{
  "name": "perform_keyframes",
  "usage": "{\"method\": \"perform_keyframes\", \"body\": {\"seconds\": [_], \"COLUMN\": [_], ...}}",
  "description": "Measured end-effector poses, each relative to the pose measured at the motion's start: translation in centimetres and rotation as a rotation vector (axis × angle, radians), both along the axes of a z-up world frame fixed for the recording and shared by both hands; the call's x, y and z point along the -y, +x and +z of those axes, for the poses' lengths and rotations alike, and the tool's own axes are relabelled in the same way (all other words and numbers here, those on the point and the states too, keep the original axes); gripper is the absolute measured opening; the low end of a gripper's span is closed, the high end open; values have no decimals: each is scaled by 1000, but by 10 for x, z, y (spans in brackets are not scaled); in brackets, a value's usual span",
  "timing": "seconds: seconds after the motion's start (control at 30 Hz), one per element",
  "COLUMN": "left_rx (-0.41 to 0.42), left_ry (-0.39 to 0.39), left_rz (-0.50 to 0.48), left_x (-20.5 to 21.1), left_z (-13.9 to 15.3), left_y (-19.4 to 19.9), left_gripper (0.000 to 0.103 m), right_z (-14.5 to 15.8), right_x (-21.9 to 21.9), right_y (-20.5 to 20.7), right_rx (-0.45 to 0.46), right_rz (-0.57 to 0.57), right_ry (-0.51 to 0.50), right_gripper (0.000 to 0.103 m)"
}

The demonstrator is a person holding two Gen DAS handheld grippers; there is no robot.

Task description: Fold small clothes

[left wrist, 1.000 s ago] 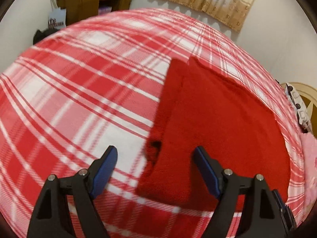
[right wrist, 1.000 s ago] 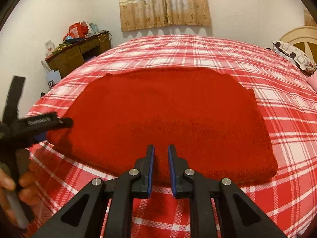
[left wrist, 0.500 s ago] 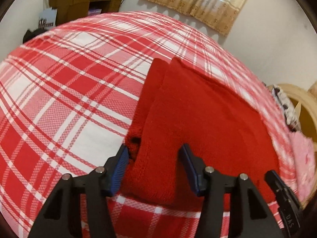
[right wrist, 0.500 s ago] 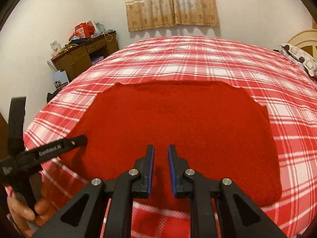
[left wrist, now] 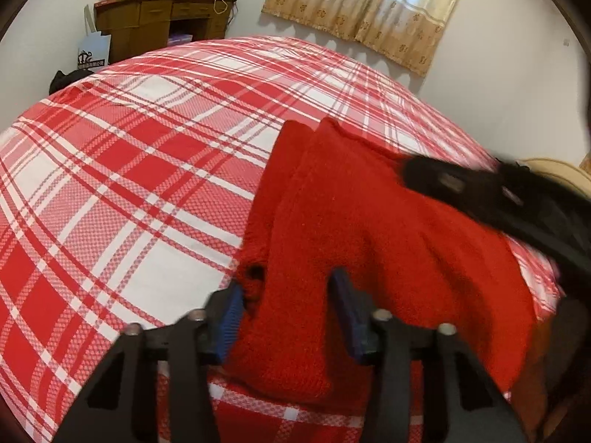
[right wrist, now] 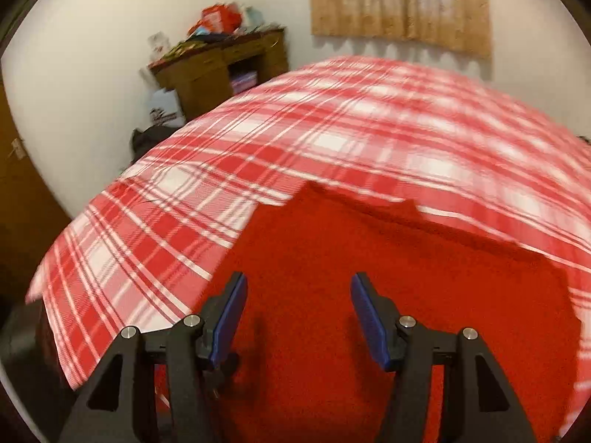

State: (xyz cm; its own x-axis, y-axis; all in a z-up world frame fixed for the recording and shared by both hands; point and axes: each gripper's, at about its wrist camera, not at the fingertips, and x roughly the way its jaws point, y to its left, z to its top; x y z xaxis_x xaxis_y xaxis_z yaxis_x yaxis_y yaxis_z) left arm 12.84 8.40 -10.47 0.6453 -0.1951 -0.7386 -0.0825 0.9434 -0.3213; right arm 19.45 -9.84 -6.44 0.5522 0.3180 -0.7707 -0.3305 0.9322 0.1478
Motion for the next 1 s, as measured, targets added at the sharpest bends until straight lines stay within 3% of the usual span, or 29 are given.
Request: {"method": "perform_keyframes", "body": {"seconds": [0.2, 0.3, 0.43, 0.6, 0.7, 0.73, 0.77, 0.83, 1.0], "left_rx": [15, 21, 29, 31, 32, 32, 33, 35, 38], "left_ry": [-52, -96, -107, -137, -140, -148, -152, -145, -119], "left_rz": [-9, -6, -5, -3, -1, 0, 1, 0, -11], "left_x": [-6, -13, -13, -17, -19, -20, -20, -19, -13], "left_z": [-4, -7, -8, -10, -11, -11, -12, -11, -8], "left_y": [-1, -1, -2, -5, -5, -5, -5, -7, -8], "left_gripper": [33, 32, 32, 33, 30, 32, 33, 33, 30], "right_z": [-20, -29, -39, -51, -53, -52, -50, -46, -36], "right_x": [-36, -54, -61, -82, -82, -79, -74, -61, -33], "right_y": [37, 39, 44, 40, 37, 37, 38, 41, 38], "right_rx": [-137, -112, -129, -82, -48, -44, -49, -82, -123], "right_rz": [92, 147, 196, 251, 238, 231, 223, 199, 116], "right_ry": [13, -100, -114, -258, -315, -312, -291, -208, -19], "right_gripper": [60, 61, 72, 72, 56, 46, 34, 23, 17]}}
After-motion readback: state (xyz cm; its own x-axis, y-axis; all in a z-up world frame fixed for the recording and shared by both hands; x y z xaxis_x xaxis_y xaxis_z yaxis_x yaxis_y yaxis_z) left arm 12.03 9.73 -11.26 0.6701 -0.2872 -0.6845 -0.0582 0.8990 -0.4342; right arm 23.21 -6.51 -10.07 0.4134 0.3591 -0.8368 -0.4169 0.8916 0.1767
